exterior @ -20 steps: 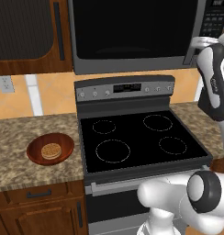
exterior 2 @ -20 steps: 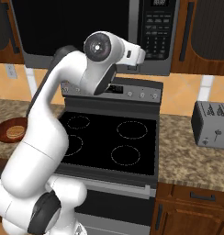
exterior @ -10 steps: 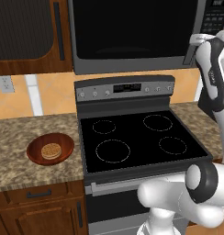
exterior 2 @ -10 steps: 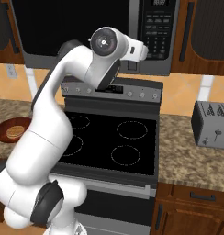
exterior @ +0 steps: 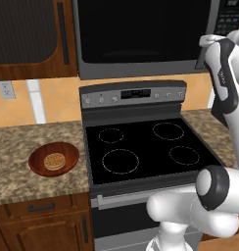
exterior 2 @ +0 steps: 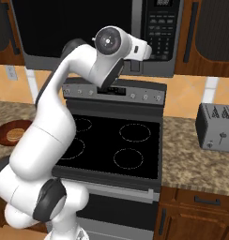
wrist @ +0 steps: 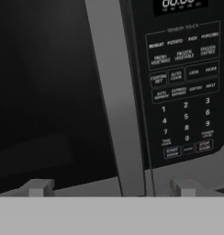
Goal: Open the microwave, place the bowl with waffle inside the microwave, then close the microwave door and turn it on.
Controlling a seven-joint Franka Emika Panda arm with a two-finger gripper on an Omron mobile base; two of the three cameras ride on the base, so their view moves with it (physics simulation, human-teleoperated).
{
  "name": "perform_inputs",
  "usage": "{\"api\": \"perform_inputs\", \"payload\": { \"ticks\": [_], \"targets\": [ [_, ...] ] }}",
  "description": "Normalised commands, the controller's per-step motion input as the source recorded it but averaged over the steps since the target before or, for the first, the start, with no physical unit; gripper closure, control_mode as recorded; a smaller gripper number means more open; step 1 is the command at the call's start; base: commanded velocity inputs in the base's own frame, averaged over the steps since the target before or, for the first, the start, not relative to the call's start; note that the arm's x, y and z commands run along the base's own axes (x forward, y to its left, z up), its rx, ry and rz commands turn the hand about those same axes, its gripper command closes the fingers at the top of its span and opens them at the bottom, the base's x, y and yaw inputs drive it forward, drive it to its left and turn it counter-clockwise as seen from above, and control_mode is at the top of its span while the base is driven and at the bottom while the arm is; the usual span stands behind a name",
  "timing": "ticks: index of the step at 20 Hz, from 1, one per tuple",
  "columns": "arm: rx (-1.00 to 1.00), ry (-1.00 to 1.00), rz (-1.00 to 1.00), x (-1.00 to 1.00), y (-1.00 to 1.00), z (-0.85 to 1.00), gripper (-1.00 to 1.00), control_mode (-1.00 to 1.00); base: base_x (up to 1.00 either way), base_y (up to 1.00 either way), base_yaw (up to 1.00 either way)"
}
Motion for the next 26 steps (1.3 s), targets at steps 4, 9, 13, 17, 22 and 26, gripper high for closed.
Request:
{"api": "perform_inputs", "payload": {
  "ticks": [4,9,13,17,22,26],
  "targets": [
    [0.00,0.00,0.00,0.43,-0.06,-0.06,-1.00,-1.00,0.00,0.00,0.00],
    [0.00,0.00,0.00,0.41,-0.25,-0.14,-1.00,-1.00,0.00,0.00,0.00],
    [0.00,0.00,0.00,0.49,-0.12,-0.15,-1.00,-1.00,0.00,0.00,0.00],
    [0.00,0.00,0.00,0.46,-0.01,-0.13,-1.00,-1.00,0.00,0.00,0.00],
    [0.00,0.00,0.00,0.44,0.00,-0.10,-1.00,-1.00,0.00,0.00,0.00],
    [0.00,0.00,0.00,0.31,-0.03,-0.04,-1.00,-1.00,0.00,0.00,0.00]
  ]
}}
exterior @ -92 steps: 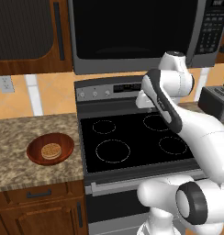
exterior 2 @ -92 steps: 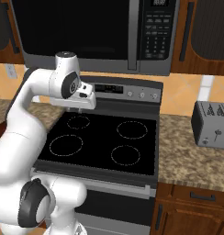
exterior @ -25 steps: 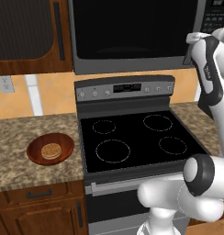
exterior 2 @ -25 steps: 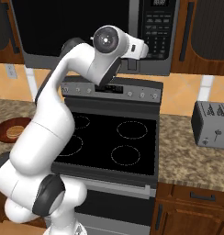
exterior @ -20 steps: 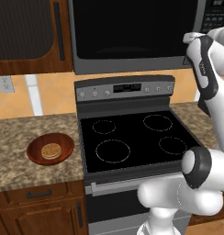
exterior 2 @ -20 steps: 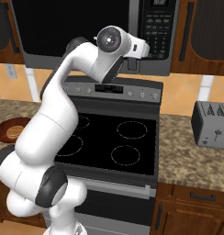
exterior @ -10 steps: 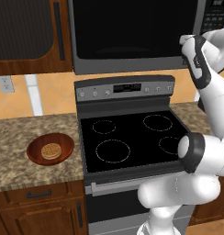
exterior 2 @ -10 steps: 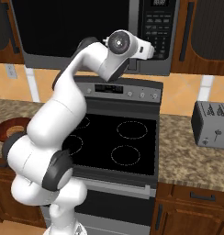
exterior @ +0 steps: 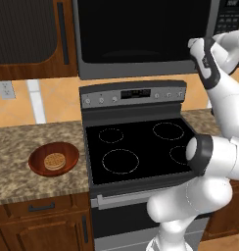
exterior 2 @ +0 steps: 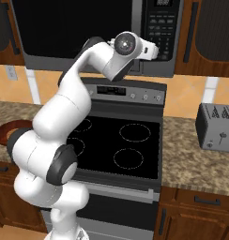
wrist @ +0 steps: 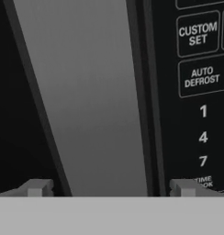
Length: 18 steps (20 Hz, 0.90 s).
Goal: Open the microwave, place the bowl with waffle inside the microwave, then close the microwave door and turn it on.
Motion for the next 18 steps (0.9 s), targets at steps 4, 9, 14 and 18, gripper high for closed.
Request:
{"api": "perform_inputs", "payload": {
  "ticks": [4,9,14,18],
  "targets": [
    [0.00,0.00,0.00,0.13,-0.05,-0.01,1.00,-1.00,0.00,0.00,0.00],
    [0.00,0.00,0.00,0.00,0.00,0.00,1.00,-1.00,0.00,0.00,0.00],
    [0.00,0.00,0.01,-0.22,0.00,0.00,1.00,-1.00,0.00,0.00,0.00],
    [0.00,-0.02,0.04,-0.88,0.00,0.00,1.00,-1.00,0.00,0.00,0.00]
  ]
}}
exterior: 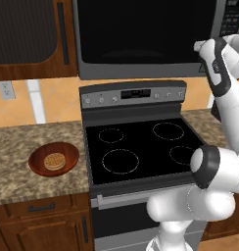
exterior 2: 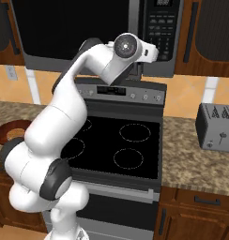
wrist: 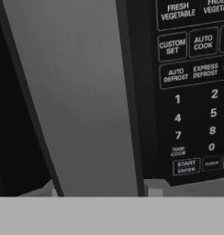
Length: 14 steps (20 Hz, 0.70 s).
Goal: Open the microwave, place the bowl with waffle inside the microwave, then close the microwave door and turn it on.
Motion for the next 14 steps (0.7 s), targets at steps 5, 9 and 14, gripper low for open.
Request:
{"api": "perform_inputs", "payload": {
  "ticks": [5,9,14],
  "targets": [
    [0.00,-0.11,0.02,-1.00,0.28,0.00,1.00,-1.00,0.00,0.00,0.00],
    [-0.06,-0.08,0.00,-1.00,0.75,0.14,1.00,-1.00,0.00,0.00,0.00],
    [-0.13,0.01,0.00,-1.00,0.94,0.41,1.00,-1.00,0.00,0.00,0.00]
  ]
}}
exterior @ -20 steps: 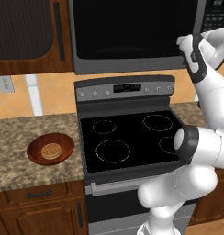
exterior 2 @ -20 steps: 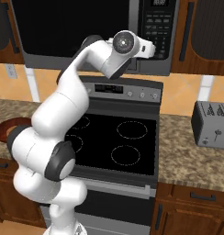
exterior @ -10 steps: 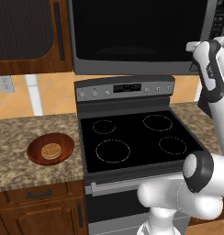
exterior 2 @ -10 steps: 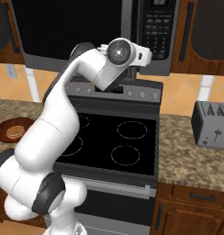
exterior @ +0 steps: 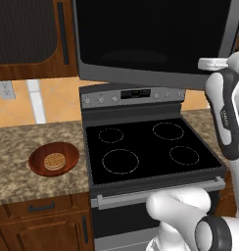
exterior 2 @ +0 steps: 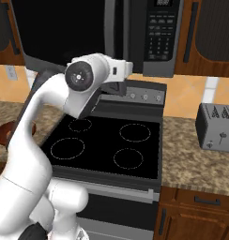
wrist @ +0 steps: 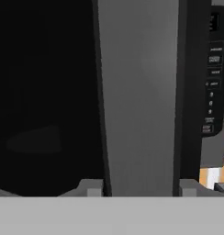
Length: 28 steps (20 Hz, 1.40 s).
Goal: Open the microwave, place the bowl with waffle inside the microwave, then close the microwave door and turn it on.
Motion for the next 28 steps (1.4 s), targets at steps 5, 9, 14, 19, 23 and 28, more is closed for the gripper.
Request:
{"api": "perform_inputs", "payload": {
  "ticks": [5,9,14,19,23,28],
  "targets": [
    [-0.17,0.03,0.00,-1.00,0.95,0.42,1.00,-1.00,0.00,0.00,0.00],
    [-0.20,0.04,-0.04,-1.00,1.00,0.38,-1.00,-1.00,0.00,0.00,0.00],
    [-0.11,0.03,-0.04,-1.00,0.19,-0.28,-1.00,-1.00,0.00,0.00,0.00],
    [0.03,0.00,-0.08,-1.00,-0.73,0.13,-1.00,-1.00,0.00,0.00,0.00],
    [0.11,0.24,-0.07,-0.71,-0.99,0.43,-1.00,-1.00,0.00,0.00,0.00],
    [0.17,0.36,0.14,0.57,-0.91,0.00,-1.00,-1.00,0.00,0.00,0.00]
  ]
}}
